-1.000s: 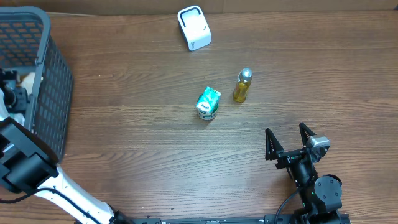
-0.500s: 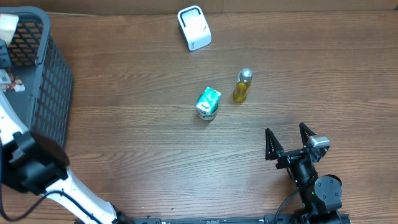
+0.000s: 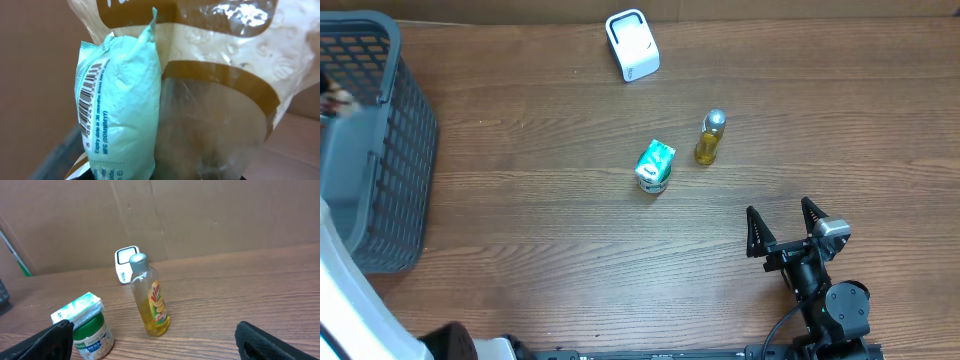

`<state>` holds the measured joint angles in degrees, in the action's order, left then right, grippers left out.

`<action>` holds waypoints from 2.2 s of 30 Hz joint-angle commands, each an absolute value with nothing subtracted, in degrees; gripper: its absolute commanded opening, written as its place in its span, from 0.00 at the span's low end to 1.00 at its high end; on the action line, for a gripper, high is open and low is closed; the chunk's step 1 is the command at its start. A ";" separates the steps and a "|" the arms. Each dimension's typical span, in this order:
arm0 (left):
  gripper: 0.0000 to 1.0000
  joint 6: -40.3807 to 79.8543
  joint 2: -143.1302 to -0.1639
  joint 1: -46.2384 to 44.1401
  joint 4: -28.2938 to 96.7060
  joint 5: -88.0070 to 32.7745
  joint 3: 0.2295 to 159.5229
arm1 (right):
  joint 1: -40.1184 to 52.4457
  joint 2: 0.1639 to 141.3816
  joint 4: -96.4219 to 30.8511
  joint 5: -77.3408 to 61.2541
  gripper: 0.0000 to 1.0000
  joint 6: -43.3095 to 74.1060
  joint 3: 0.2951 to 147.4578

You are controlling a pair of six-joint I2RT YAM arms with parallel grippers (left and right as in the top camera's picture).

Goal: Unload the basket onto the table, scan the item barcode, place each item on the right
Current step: 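Grasp the mint-green packet and Pantree bag, lift them out with left gripper, then lower the packets onto the table and open the left gripper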

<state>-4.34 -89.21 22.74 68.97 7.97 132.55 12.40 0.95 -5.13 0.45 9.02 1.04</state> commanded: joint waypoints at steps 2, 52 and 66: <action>0.07 3.64 -89.23 16.21 74.41 7.42 133.14 | 12.29 0.67 -4.78 0.93 1.00 9.19 0.47; 0.05 30.57 -109.67 -19.16 66.39 11.29 83.18 | 12.29 0.67 -4.78 0.93 1.00 9.19 0.47; 0.60 29.78 -109.75 -19.53 62.28 9.89 78.41 | 12.29 0.67 -4.78 0.93 1.00 9.19 0.47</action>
